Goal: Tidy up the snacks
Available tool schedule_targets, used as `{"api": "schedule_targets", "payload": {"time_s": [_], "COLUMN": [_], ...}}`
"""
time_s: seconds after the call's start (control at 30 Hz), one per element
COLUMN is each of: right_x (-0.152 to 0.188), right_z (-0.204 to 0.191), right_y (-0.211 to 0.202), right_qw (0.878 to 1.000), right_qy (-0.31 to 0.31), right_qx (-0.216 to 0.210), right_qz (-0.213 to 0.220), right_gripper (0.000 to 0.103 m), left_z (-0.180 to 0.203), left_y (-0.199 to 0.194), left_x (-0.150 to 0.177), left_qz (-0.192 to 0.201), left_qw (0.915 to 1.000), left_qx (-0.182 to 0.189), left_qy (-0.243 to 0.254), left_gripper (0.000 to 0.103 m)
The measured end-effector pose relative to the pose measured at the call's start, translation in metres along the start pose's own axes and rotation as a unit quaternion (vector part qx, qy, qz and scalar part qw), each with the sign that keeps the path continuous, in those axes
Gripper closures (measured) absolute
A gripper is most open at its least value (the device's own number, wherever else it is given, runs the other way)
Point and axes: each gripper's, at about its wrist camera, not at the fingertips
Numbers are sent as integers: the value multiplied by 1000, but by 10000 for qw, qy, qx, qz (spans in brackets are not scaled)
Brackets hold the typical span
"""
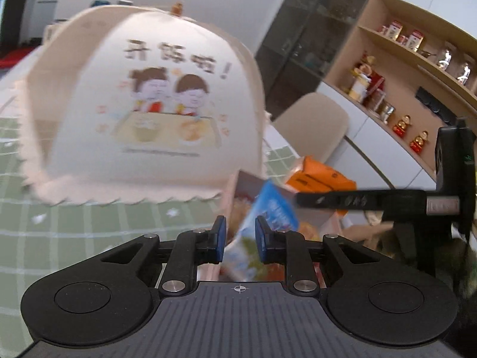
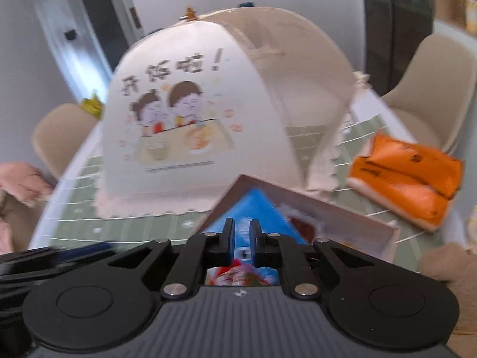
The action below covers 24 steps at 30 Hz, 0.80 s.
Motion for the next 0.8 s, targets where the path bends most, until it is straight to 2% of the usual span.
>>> {"api": "schedule_targets", "payload": {"time_s": [0.1,0.17,0.2,0.27,0.37,0.47,0.57,0.7,0.8], "right_x": [22,44,57,88,134,171,196,209,213], "right_z": [6,2,-1,-12,-32,-50,-58,-61,-63], "right_y": [-24,-40,-47,-58,-61,-41,-18,0,5], "right_qw": [9996,9986,9980,9970,9962,9977,9980,9960,9938], "right_qy": [39,61,86,137,117,2,-29,-58,-113], "right_qx": [141,325,381,456,507,544,630,887,1106], "right_qz": [226,412,491,615,701,403,75,-76,39], "right_gripper": [84,67,61,41,31,28,28,28,19], "left_z": [-10,-11,-10,-9,-13,-18,-13,-4,2], "left_y": [-19,-20,-20,-22,-24,-21,-17,-10,0], "left_x": [35,65,81,111,142,159,168,172,173], "left_qz": [-114,-337,-410,-475,-517,-535,-445,-249,-14], "left_qw": [9997,9991,9986,9969,9943,9930,9917,9901,9887], "left_qx": [-195,-242,-329,-580,-909,-1041,-1138,-1165,-1189], "left_qy": [-72,-17,52,253,227,177,408,740,915], "left_gripper": [79,79,79,79,79,79,79,78,78]}}
Point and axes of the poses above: each gripper's, at about its wrist camera, not at the fingertips, and y roughly the way its jaws point, z to its right, x to its underside, and after that the axes turned 7 degrees about -z, right-handed
